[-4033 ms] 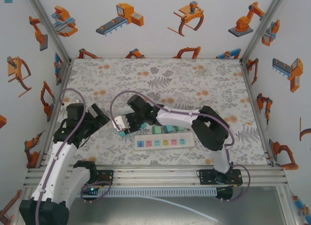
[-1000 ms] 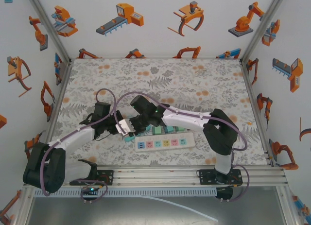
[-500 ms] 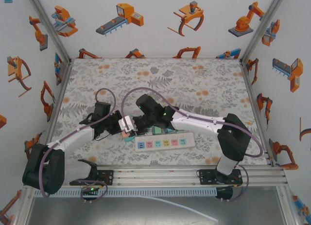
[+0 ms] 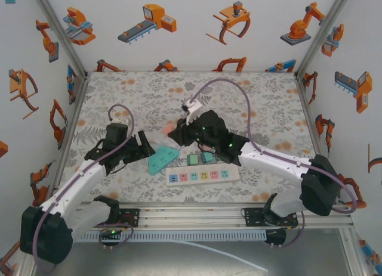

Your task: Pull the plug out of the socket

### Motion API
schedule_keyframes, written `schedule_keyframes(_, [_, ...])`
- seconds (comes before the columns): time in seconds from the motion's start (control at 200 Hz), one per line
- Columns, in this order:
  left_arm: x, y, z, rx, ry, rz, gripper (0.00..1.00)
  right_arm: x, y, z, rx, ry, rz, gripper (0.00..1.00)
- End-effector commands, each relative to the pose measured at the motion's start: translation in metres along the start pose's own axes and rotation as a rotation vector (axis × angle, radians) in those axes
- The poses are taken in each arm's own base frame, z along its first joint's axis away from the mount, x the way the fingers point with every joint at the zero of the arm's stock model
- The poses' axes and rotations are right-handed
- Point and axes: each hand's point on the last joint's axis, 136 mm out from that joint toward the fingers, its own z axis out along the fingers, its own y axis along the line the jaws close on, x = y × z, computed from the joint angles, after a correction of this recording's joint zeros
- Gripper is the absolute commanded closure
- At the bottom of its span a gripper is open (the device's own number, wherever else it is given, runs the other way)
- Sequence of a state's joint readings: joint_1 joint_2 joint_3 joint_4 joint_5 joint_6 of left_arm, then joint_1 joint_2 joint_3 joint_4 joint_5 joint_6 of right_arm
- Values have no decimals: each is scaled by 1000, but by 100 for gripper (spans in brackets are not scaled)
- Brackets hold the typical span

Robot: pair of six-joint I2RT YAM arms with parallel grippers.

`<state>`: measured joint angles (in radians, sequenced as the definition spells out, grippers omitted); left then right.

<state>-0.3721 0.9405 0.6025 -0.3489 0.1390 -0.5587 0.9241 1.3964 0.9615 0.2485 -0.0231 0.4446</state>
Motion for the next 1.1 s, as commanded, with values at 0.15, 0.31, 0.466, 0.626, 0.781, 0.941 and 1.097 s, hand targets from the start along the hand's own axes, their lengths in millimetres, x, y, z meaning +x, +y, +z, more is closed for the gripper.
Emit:
schedule_keyframes(0.15, [-6, -99, -67, 467, -116, 210, 18, 44, -94, -11, 354, -21, 521, 100])
schedule_keyframes(0.31, [19, -130, -88, 600, -88, 345, 8, 83, -112, -3, 439, 57, 606, 100])
schedule_keyframes(0.466, [42, -140, -88, 619, -35, 427, 5, 107, -116, 16, 447, 123, 626, 100])
schedule_keyframes(0.626, [47, -138, -83, 576, -25, 461, 2, 128, -124, 28, 473, 157, 662, 99])
schedule_keyframes(0.781, [43, -134, -82, 549, -46, 468, 0, 140, -129, 30, 499, 181, 662, 90])
schedule_keyframes(0.941, [43, -129, -79, 526, -54, 464, 1, 150, -133, 29, 522, 211, 659, 79])
schedule_keyframes(1.097, [42, -126, -77, 509, -61, 457, 2, 152, -134, 25, 539, 228, 656, 69])
